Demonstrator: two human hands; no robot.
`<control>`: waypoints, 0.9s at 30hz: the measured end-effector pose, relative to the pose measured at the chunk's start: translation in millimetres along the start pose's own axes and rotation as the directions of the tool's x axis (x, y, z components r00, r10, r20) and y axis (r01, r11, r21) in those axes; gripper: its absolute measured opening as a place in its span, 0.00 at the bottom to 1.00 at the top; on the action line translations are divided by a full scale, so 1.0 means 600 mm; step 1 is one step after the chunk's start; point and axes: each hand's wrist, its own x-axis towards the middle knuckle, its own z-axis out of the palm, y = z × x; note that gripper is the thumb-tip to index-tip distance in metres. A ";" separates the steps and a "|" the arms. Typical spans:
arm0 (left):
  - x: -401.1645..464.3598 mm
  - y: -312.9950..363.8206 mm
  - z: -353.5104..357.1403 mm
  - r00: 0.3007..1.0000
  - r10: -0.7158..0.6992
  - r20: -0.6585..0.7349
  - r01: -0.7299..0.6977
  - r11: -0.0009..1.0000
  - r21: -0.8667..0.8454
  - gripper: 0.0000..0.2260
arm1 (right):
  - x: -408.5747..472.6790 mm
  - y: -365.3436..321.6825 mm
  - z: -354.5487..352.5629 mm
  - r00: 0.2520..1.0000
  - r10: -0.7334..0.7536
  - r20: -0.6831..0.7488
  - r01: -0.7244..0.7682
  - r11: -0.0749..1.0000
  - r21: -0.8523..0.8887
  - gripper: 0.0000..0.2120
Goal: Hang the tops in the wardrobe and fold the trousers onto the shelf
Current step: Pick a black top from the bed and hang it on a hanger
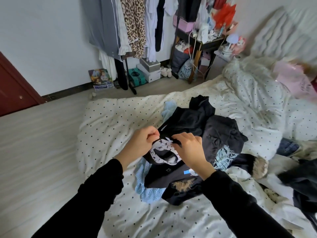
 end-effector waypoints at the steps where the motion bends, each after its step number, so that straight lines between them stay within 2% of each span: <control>1: -0.009 0.014 -0.021 0.999 0.018 -0.028 -0.019 1.000 -0.015 0.05 | 0.005 -0.012 -0.018 0.997 -0.018 -0.074 0.018 1.000 0.001 0.09; 4: -0.041 0.054 -0.091 0.992 0.055 -0.115 -0.055 0.998 0.002 0.04 | 0.021 -0.069 -0.087 0.972 -0.056 -0.227 0.084 0.990 0.114 0.05; 6: -0.065 0.075 -0.140 0.979 0.056 -0.196 -0.056 0.998 0.004 0.04 | 0.034 -0.119 -0.134 0.965 -0.065 -0.253 0.125 0.966 0.228 0.06; 10: -0.116 0.107 -0.212 0.949 0.096 -0.301 -0.083 0.995 0.055 0.03 | 0.054 -0.209 -0.202 0.986 -0.064 -0.152 0.127 0.886 0.447 0.07; 16: -0.236 0.109 -0.281 0.907 0.121 -0.404 -0.103 0.993 0.066 0.10 | 0.051 -0.349 -0.254 0.966 -0.256 -0.024 0.213 0.743 0.634 0.05; 19: -0.301 0.096 -0.305 0.892 0.094 -0.443 -0.058 0.994 0.094 0.09 | 0.034 -0.420 -0.254 0.947 -0.319 0.026 0.208 0.674 0.709 0.05; 20: -0.314 0.090 -0.309 0.883 0.088 -0.460 -0.030 0.991 0.132 0.13 | 0.029 -0.439 -0.253 0.942 -0.334 0.036 0.202 0.650 0.732 0.07; 22: -0.342 0.073 -0.319 0.846 0.054 -0.530 0.080 0.971 0.226 0.22 | 0.016 -0.479 -0.250 0.924 -0.378 0.057 0.203 0.614 0.763 0.11; 23: -0.355 0.066 -0.324 0.814 0.037 -0.579 0.134 0.959 0.250 0.22 | 0.010 -0.495 -0.249 0.916 -0.396 0.064 0.208 0.605 0.768 0.12; 25: -0.384 0.055 -0.337 0.738 0.053 -0.673 0.185 0.943 0.277 0.17 | -0.001 -0.519 -0.245 0.900 -0.431 0.068 0.232 0.603 0.763 0.14; 27: -0.408 0.052 -0.354 0.693 0.091 -0.715 0.203 0.927 0.315 0.12 | -0.006 -0.530 -0.244 0.892 -0.448 0.067 0.254 0.618 0.744 0.14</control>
